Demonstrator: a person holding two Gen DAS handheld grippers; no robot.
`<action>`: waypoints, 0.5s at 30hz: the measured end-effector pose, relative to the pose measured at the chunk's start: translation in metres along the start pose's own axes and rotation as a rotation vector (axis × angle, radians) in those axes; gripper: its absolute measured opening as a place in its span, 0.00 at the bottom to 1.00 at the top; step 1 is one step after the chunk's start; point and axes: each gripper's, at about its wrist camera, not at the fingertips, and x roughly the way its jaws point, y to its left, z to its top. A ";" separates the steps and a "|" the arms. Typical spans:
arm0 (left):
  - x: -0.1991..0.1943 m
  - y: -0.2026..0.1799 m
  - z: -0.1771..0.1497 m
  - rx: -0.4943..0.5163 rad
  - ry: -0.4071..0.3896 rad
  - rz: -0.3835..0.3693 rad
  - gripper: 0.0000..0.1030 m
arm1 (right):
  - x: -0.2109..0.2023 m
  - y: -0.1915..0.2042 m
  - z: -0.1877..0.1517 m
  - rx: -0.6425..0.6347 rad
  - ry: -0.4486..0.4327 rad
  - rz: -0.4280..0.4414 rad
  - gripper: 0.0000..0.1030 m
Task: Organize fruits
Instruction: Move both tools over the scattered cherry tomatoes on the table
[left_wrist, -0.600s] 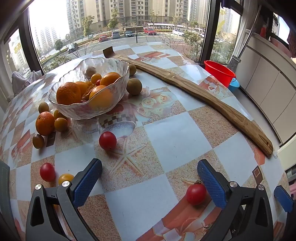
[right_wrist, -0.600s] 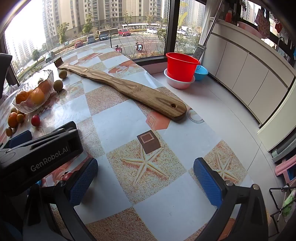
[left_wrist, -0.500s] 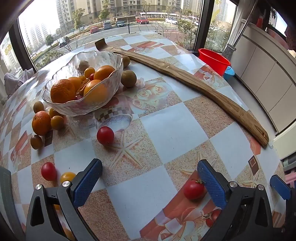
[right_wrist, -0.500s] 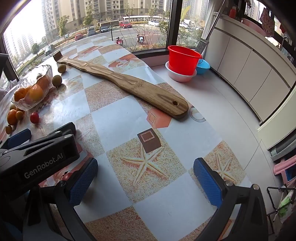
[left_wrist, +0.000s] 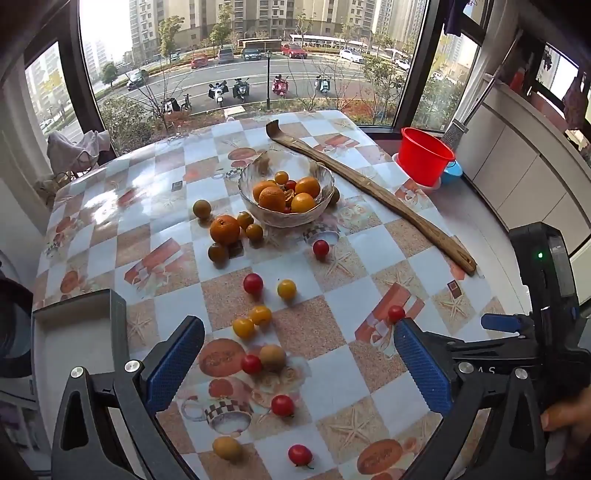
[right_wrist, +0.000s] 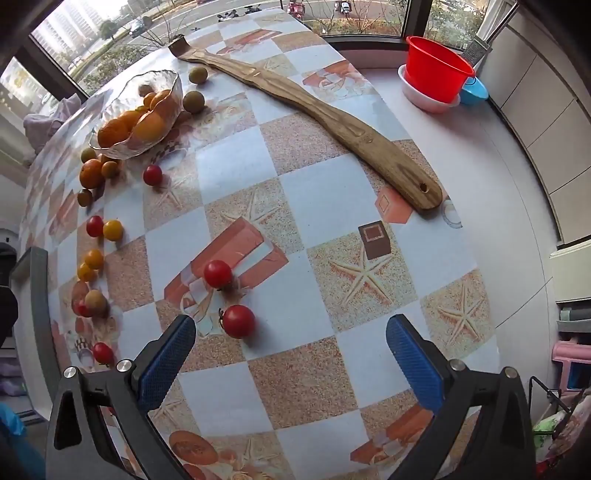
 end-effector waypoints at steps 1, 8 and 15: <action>-0.004 0.005 -0.006 -0.003 0.017 0.007 1.00 | -0.004 0.007 -0.001 -0.018 0.014 -0.005 1.00; -0.027 0.027 -0.035 0.069 0.138 0.057 1.00 | -0.038 0.041 -0.010 -0.111 0.044 -0.019 1.00; -0.042 0.041 -0.044 0.013 0.208 0.066 1.00 | -0.057 0.060 -0.022 -0.151 0.064 0.032 1.00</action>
